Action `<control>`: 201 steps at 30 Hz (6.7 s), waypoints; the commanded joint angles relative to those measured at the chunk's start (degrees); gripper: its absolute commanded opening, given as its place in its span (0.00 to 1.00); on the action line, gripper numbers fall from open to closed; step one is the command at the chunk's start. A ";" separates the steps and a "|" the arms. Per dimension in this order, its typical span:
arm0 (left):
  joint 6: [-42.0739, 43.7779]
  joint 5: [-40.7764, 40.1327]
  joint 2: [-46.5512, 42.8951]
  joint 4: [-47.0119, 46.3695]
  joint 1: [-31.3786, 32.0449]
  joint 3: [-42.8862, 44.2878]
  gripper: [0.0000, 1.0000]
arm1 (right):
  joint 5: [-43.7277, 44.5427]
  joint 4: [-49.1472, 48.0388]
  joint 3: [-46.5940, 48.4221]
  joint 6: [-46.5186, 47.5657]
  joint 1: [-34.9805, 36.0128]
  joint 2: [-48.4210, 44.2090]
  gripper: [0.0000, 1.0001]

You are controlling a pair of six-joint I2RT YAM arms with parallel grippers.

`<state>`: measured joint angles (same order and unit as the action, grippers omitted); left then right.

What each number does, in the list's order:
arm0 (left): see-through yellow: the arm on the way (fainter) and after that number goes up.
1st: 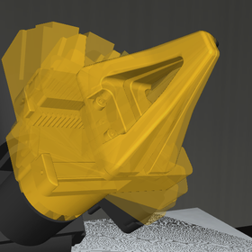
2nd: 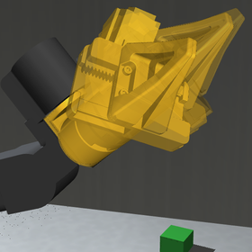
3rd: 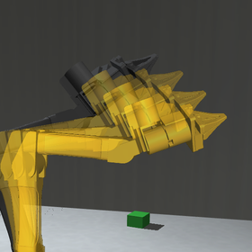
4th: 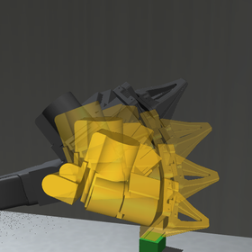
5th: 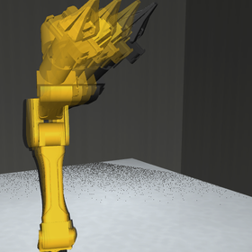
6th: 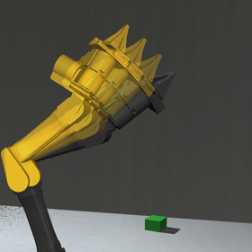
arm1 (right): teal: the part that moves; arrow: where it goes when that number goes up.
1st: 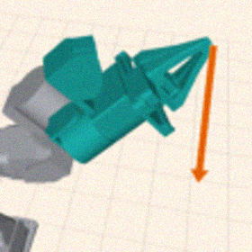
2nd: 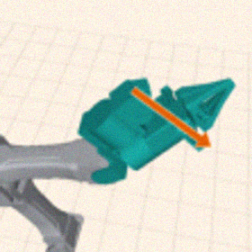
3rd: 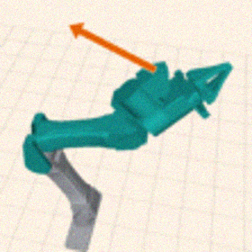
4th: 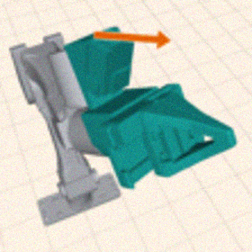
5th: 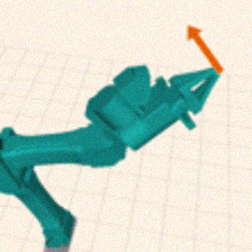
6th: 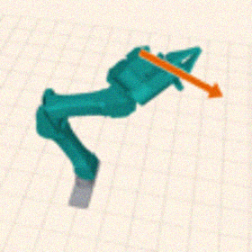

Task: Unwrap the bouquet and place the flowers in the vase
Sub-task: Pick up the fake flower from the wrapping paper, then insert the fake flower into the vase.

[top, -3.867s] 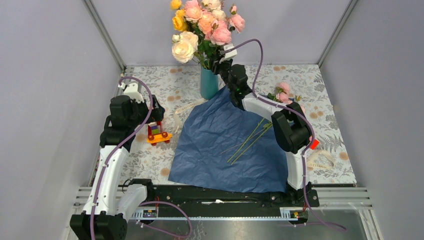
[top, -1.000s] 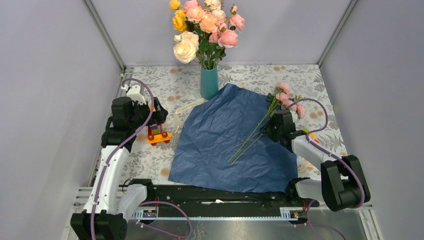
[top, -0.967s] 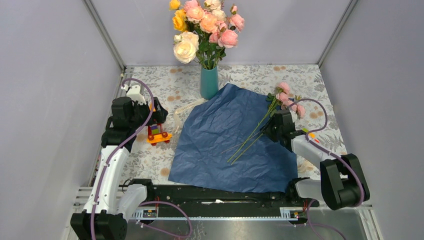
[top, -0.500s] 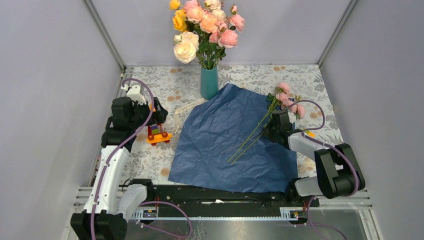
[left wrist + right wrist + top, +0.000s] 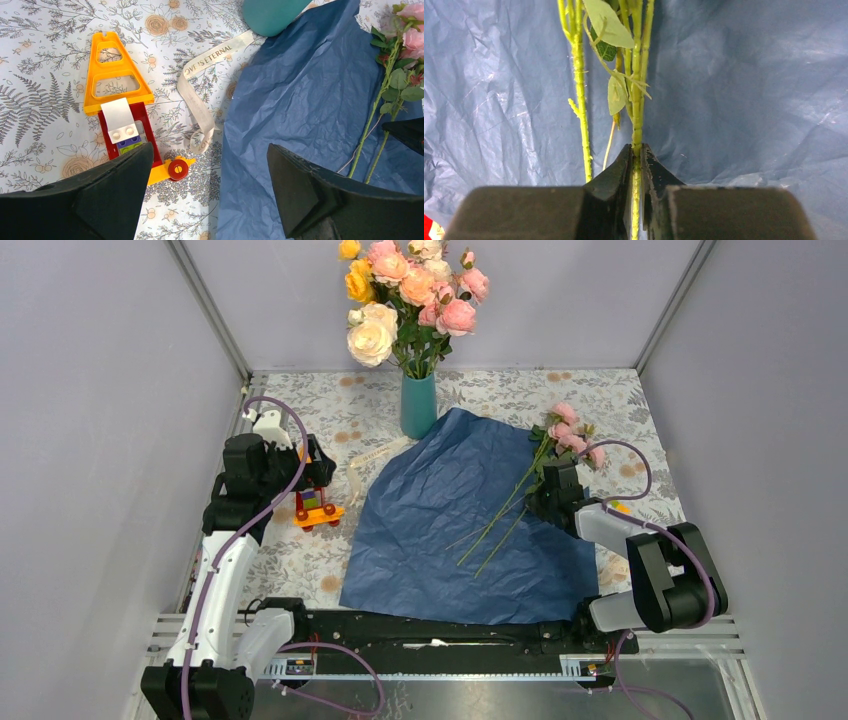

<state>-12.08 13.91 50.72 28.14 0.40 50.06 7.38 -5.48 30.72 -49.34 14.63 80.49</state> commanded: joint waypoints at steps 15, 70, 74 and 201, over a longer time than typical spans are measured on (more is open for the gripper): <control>-0.05 0.87 -0.79 -3.53 -0.32 -0.05 0.91 | 10.39 0.55 -2.93 -5.64 -0.13 -9.47 0.00; -33.73 -0.62 8.33 -47.75 56.03 -12.59 0.83 | -7.96 -16.80 0.14 -0.65 22.29 -37.85 0.00; -33.71 -0.74 10.87 -48.53 57.11 -11.56 0.70 | -8.01 -18.45 1.98 -0.59 25.07 -36.61 0.00; 0.56 -9.30 -3.44 -0.50 4.45 0.74 0.93 | -19.93 -34.45 91.92 54.73 18.24 34.10 0.00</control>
<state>-12.03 4.03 48.05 29.93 5.39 50.98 -13.96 -36.77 114.80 3.79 32.95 112.42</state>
